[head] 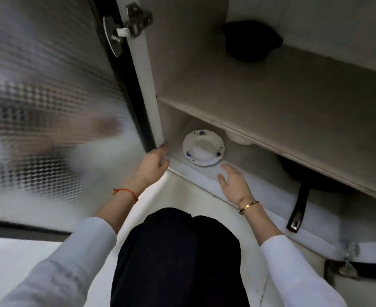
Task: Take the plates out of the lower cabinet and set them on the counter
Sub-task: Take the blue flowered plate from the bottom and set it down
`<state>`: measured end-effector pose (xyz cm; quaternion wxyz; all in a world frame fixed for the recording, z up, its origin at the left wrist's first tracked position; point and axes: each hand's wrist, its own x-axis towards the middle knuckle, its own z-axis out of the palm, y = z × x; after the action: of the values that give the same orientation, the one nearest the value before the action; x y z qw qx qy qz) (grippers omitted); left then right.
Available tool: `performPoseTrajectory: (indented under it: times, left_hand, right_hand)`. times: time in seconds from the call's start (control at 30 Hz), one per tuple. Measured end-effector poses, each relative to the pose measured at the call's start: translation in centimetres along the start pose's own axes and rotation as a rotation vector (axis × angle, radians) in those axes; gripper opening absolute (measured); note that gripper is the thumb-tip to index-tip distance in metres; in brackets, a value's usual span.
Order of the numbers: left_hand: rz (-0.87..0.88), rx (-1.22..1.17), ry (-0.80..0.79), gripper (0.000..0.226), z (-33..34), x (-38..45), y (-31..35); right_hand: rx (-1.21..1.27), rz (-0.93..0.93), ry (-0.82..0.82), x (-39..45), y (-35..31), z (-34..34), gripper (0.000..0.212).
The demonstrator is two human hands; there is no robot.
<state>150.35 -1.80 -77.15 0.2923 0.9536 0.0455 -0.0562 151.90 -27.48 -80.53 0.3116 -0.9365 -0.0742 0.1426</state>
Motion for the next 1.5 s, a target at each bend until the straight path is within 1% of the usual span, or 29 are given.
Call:
performPoseTrajectory:
  times: [0.1, 0.23, 0.33, 0.43, 0.53, 0.63, 0.73, 0.87, 0.97, 1.07, 1.17, 1.27, 1.37, 1.5]
  left_hand:
    - [0.007, 0.001, 0.003, 0.041, 2.8, 2.2, -1.4]
    - [0.021, -0.010, 0.018, 0.038, 5.6, 5.5, -2.1]
    - [-0.017, -0.014, 0.001, 0.041, 7.6, 8.2, -2.8]
    - [-0.009, -0.022, -0.023, 0.046, 10.0, 10.4, -3.7]
    - [-0.039, -0.042, -0.021, 0.049, 12.4, 12.2, -4.9]
    - [-0.064, 0.011, -0.021, 0.049, 14.1, 14.1, -6.4]
    - [-0.036, 0.024, -0.003, 0.044, 15.2, 16.0, -7.5]
    - [-0.077, -0.004, -0.047, 0.038, 16.3, 17.8, -8.2]
    - [-0.116, -0.030, -0.088, 0.038, 17.1, 18.4, -8.2]
    - [-0.125, -0.073, -0.141, 0.044, 17.5, 18.4, -8.2]
    - [-0.118, -0.192, -0.169, 0.046, 17.4, 18.2, -8.1]
    - [-0.146, -0.385, -0.150, 0.043, 17.4, 17.0, -8.0]
    - [-0.163, -0.431, -0.141, 0.040, 17.6, 14.6, -8.1]
    - [-0.166, -0.485, -0.058, 0.052, 16.9, 11.1, -8.1]
  right_hand:
    - [-0.002, 0.037, 0.014, 2.4, 2.5, 1.0, 0.042]
    - [-0.012, 0.064, 0.052, 6.1, 4.9, 1.6, 0.037]
    - [-0.008, 0.081, 0.070, 9.0, 6.2, 2.5, 0.037]
    - [-0.022, 0.103, 0.064, 11.9, 7.5, 3.9, 0.038]
    - [-0.022, 0.130, 0.056, 14.6, 8.7, 5.1, 0.032]
    - [-0.021, 0.156, 0.050, 16.9, 10.1, 6.1, 0.028]
    - [-0.021, 0.186, 0.051, 18.9, 11.1, 6.8, 0.025]
    - [0.000, 0.214, 0.042, 20.7, 11.5, 7.8, 0.028]
    - [0.018, 0.209, 0.010, 21.0, 11.5, 8.4, 0.035]
    - [0.023, 0.226, 0.012, 20.8, 11.5, 8.8, 0.041]
    - [0.061, 0.220, 0.026, 20.3, 11.3, 9.1, 0.042]
    - [0.143, 0.211, 0.060, 18.7, 11.3, 9.4, 0.040]
    - [0.214, 0.200, 0.106, 16.5, 11.2, 9.7, 0.039]
    - [0.286, 0.160, 0.152, 13.0, 10.1, 9.9, 0.040]
